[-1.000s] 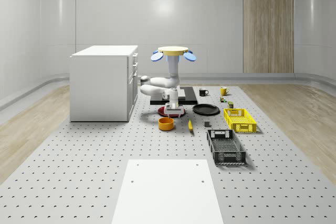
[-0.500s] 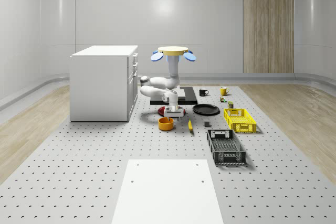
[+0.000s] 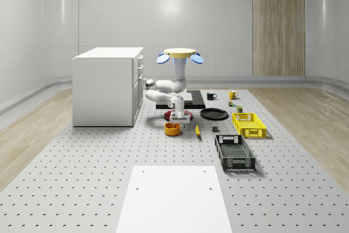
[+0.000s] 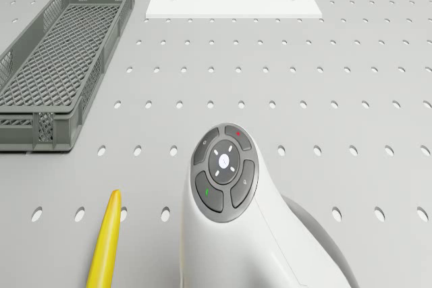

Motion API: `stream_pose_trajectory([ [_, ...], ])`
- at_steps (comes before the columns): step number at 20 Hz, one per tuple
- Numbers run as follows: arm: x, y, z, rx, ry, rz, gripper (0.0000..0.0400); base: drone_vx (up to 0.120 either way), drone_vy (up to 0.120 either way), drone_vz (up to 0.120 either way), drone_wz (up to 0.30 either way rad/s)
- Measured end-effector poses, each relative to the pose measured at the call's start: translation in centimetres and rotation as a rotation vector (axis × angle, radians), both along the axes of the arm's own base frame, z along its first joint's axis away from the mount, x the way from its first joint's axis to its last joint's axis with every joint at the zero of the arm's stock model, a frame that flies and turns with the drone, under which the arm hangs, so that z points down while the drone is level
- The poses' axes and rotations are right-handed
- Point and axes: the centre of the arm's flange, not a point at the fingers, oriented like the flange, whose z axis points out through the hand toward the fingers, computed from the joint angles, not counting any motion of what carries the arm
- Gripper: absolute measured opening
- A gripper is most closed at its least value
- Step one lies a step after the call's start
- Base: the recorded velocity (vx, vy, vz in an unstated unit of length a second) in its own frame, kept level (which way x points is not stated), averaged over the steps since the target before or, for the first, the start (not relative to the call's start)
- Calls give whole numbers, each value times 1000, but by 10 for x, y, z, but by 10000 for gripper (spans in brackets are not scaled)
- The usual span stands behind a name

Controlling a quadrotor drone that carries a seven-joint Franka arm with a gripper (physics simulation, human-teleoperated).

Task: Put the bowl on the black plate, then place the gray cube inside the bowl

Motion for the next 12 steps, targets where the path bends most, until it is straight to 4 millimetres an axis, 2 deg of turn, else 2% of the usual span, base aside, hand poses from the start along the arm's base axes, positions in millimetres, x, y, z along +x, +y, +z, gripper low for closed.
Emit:
stream_pose_trajectory([
  [4,0,0,2,0,0,0,400,0,0,0,0],
  [6,0,0,2,0,0,0,298,0,0,0,0],
  [8,0,1,3,0,0,0,220,0,0,0,0],
  [10,0,1,3,0,0,0,173,0,0,0,0],
  [12,0,1,3,0,0,0,144,0,0,0,0],
])
